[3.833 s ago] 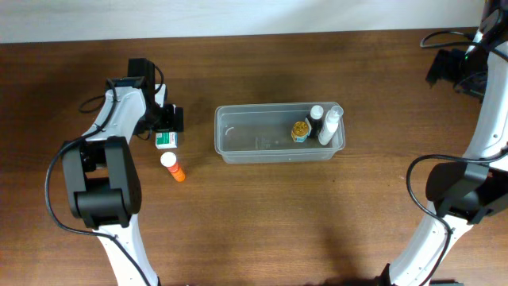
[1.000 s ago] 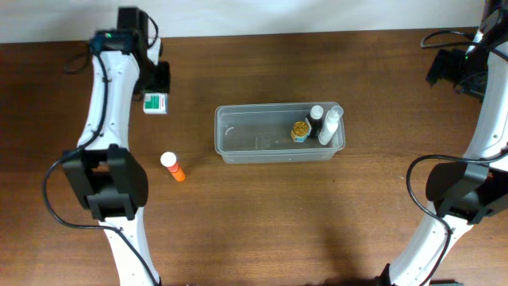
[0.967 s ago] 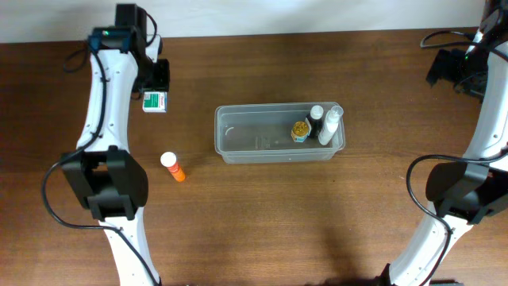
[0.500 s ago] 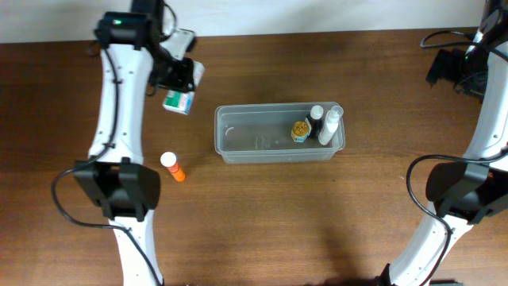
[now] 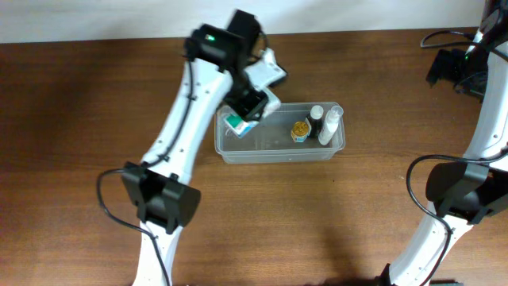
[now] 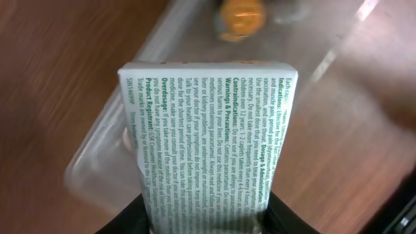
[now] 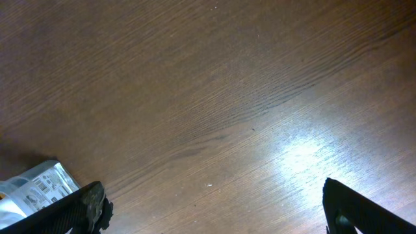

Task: Pack container
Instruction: 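Lift the box with left gripper and carry it over the container, then lower the box into the container's left side and open left gripper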

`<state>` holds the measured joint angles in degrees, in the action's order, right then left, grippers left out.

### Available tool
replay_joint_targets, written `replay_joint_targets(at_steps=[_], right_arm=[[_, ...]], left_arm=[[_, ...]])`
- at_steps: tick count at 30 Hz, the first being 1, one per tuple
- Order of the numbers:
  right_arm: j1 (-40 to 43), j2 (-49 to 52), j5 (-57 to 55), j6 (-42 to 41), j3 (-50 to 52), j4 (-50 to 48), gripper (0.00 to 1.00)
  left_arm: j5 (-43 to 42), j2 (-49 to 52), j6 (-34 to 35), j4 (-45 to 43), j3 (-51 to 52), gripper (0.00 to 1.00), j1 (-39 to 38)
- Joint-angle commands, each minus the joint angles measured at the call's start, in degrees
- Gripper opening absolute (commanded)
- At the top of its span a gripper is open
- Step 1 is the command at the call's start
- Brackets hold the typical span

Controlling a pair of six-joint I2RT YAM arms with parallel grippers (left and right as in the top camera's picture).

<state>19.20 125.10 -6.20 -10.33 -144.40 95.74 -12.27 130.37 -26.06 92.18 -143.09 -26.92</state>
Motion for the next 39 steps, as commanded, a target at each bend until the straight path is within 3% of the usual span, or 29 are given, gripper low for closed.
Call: replay_joint_targets(at_steps=[1,14,39], right_arm=[[0.33,-1.95,-0.52,-0.24,0.24,-0.15,0.98],[0.33,-1.95,-0.52,-0.26,0.24,-0.15,0.99],[0.33,-1.95,-0.52,-0.24,0.24,-0.15,0.98]], left_arm=[[-1.03,-0.13,-11.76,0.2,-0.98,0.42,-2.27],[-1.05,1.77,-25.03,-3.08,-0.96,0.42,-2.67],[-0.22,11.93,-25.03,-3.52,-0.48,0.42,-2.56]])
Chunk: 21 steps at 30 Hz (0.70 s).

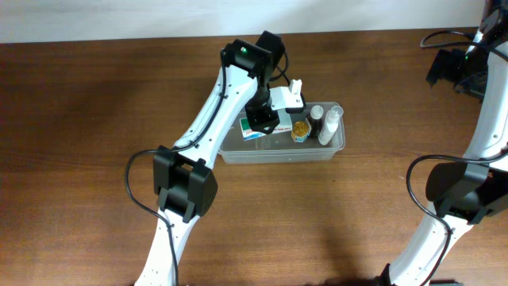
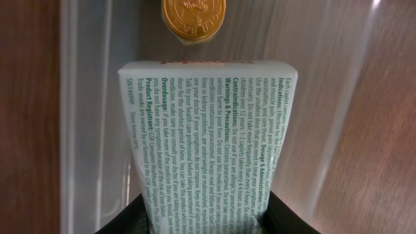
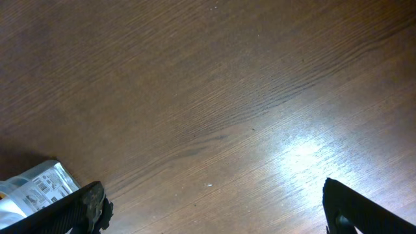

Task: Pack container
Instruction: 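Lower the box into the container's left side and open left gripper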

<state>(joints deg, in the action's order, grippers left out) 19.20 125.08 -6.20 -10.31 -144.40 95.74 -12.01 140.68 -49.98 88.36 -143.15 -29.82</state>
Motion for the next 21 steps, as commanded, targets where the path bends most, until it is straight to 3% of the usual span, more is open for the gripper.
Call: replay_joint_targets(at_steps=[1,7,10,21], right_arm=[[0.33,-1.92,-0.52,-0.28,0.24,-0.15,0.98],[0.33,-1.92,-0.52,-0.28,0.24,-0.15,0.98],[0.33,-1.92,-0.52,-0.26,0.24,-0.15,0.99],[0.33,-1.92,-0.52,-0.26,0.24,-0.15,0.98]], left_arm=[[-0.48,1.88,-1.11,0.37,-0.42,0.42,0.35],[-0.44,2.93,-1.14,0.31,-0.42,0.43,0.37],[-0.44,2.93,-1.11,0.17,-0.42,0.76,0.37],[-0.28,2.82,0.76,-0.07,-1.53,0.77,0.35]])
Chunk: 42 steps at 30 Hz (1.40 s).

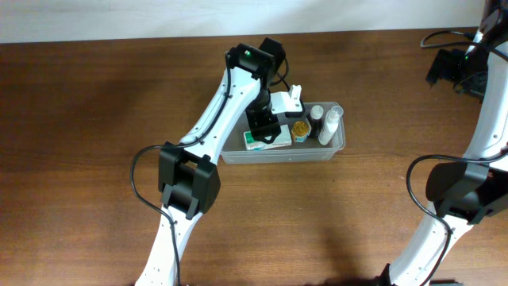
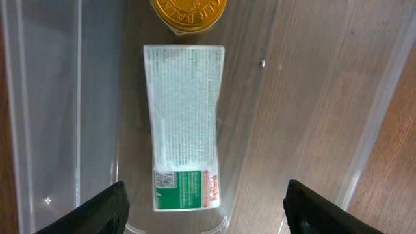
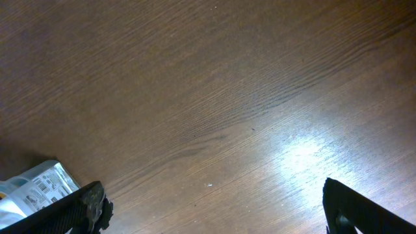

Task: Pack container
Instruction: 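Lower the box into the container's left side and open left gripper, then move left gripper over the orange Redoxon tube and descend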

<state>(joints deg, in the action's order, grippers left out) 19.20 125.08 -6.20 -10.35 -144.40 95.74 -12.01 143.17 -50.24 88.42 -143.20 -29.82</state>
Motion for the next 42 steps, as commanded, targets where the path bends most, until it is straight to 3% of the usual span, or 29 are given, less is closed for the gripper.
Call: replay_joint_targets(at_steps=[1,8,13,20,26,33,38,42], right_arm=[[0.33,-1.92,-0.52,-0.24,0.24,-0.15,0.98],[0.33,-1.92,-0.52,-0.24,0.24,-0.15,0.98],[0.33,-1.92,-0.52,-0.22,0.24,-0.15,0.98],[0.33,-1.92,-0.52,-0.22,0.24,-0.15,0.98],[0.33,-1.92,-0.52,-0.22,0.24,-0.15,0.98],[0.33,-1.92,-0.52,-0.24,0.24,-0.17,0.98],[0.33,-1.92,-0.52,-0.22,0.24,-0.15,0.98],[0.33,-1.92,-0.52,-0.24,0.24,-0.17,0.98]], left_arm=[[-0.2,0.33,2.12,-0.09,-2.54,0.77,0.35],[-0.22,0.15,12.61,2.69,-16.37,0.79,0.35],[0.74,0.17,20.94,8.31,-28.55,0.99,0.37],[17.84,-1.6,40.5,8.28,-34.67,0.99,1.03],[20.24,-6.34,49.44,8.28,-34.62,0.99,3.34],[15.63,-16.39,55.12,8.28,-28.2,0.99,8.55],[15.96,-26.01,58.03,8.28,-12.26,0.99,12.5],[15.93,-33.48,64.24,8.28,3.28,0.99,16.48]])
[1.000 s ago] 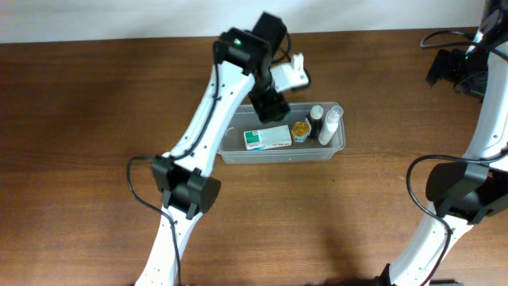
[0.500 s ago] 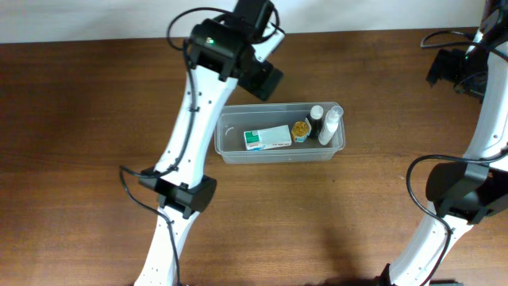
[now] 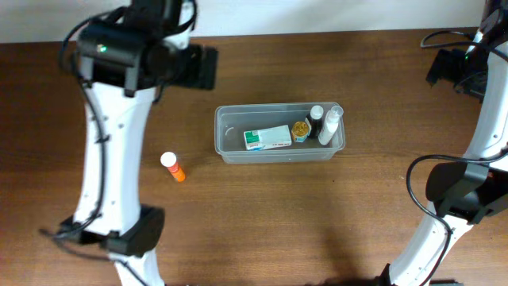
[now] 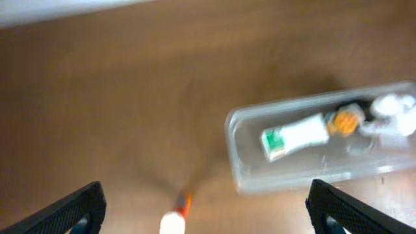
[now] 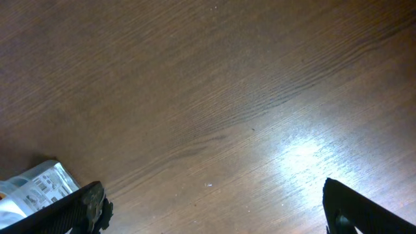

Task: Pack container
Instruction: 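Move left gripper over the orange Redoxon tube and descend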

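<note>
A clear plastic container [image 3: 225, 151] sits mid-table. In it lie a white and green box [image 3: 267, 138], a gold-lidded jar [image 3: 300, 129] and two white bottles [image 3: 317, 117]. A small orange tube with a white cap [image 3: 172, 167] lies on the wood left of the container. My left gripper [image 3: 205, 68] is high, behind and left of the container. In its wrist view the left gripper [image 4: 207, 211] is open and empty, with the container [image 4: 235, 159], box [image 4: 294, 138] and tube [image 4: 177, 214] far below. My right gripper [image 5: 214, 208] is open over bare wood.
A silvery white packet [image 5: 31, 185] shows at the lower left of the right wrist view. The right arm [image 3: 448, 67] stands at the table's far right edge. A pale wall strip runs along the table's back edge.
My left gripper was open low inside the container, just above the box. It is now raised and off to the back left. The orange tube shows on the table. The right arm is unchanged.
My left gripper first held the box over the container's left end, then held it inside beside the gold jar. Then it was open with the box lying flat in the container. Now it is withdrawn high and to the left.
</note>
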`<state>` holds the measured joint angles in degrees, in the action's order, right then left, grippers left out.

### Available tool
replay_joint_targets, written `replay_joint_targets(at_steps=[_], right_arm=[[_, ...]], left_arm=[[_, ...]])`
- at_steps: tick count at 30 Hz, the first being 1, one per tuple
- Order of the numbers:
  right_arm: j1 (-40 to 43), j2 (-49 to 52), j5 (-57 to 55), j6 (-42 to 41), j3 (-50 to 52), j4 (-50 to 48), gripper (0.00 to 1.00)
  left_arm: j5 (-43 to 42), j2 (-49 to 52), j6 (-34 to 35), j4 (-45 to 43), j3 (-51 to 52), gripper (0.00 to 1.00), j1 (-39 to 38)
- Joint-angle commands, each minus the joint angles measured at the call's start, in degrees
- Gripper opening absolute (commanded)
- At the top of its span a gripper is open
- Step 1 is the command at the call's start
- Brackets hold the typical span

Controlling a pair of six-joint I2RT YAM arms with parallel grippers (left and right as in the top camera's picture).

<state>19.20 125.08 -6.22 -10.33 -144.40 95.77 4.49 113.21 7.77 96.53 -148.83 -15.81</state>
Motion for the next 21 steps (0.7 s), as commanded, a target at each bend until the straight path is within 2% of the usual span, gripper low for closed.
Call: replay_joint_targets(at_steps=[1,5,10,21], right_arm=[[0.33,-1.92,-0.5,-0.24,0.24,-0.17,0.98],[0.33,-1.92,-0.5,-0.24,0.24,-0.17,0.98],[0.33,-1.92,-0.5,-0.24,0.24,-0.17,0.98],[0.33,-1.92,-0.5,-0.24,0.24,-0.17,0.98]], left_arm=[[-0.57,-4.94,7.65,0.17,12.31,0.99,3.34],[-0.61,-9.68,12.37,0.17,26.29,1.0,6.67],[-0.72,-10.91,13.57,-0.31,38.6,0.99,8.79],[-2.14,-10.91,12.33,-13.09,50.31,0.99,8.96]])
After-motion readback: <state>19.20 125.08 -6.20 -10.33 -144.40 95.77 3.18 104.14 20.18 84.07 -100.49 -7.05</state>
